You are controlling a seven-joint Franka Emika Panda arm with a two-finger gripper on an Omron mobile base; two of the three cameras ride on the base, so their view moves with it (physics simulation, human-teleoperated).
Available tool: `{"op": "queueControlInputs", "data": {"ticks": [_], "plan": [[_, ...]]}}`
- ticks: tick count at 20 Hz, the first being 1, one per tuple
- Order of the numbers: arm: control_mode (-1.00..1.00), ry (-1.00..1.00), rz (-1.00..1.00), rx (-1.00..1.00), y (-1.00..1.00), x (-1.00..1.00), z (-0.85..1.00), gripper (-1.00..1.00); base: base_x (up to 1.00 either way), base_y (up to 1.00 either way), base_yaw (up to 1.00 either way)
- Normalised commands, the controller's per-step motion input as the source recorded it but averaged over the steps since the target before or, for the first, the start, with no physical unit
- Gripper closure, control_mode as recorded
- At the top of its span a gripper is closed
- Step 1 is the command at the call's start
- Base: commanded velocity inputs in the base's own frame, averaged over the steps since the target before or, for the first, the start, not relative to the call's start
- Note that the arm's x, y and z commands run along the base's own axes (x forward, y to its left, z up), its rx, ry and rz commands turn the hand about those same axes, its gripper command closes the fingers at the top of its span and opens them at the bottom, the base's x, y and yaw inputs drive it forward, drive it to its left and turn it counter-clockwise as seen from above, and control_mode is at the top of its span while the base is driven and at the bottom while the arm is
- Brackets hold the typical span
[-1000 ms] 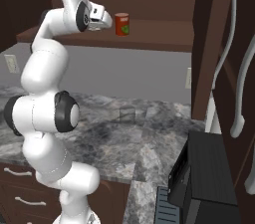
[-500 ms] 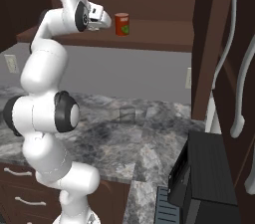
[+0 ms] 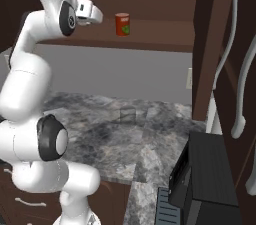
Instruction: Restock the canned food cabinet by taking the new fresh canned food from the counter and placing it in the cabinet. Then, take the old canned food from the cabinet and place it on the counter.
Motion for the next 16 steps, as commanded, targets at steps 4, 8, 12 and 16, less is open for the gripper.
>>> {"op": "queueControlInputs", "data": {"ticks": [4,8,12,16], "plan": [[-1.0,-0.22,0.06,0.0,0.01,-1.0,0.52,1.0,0.0,0.0,0.0],[-1.0,-0.01,0.1,0.0,0.0,-1.0,0.23,1.0,0.0,0.0,0.0],[-1.0,0.02,0.19,0.0,0.0,-1.0,-0.36,1.0,0.0,0.0,0.0],[-1.0,0.21,0.25,-0.02,0.06,-1.0,-0.63,1.0,0.0,0.0,0.0]]}}
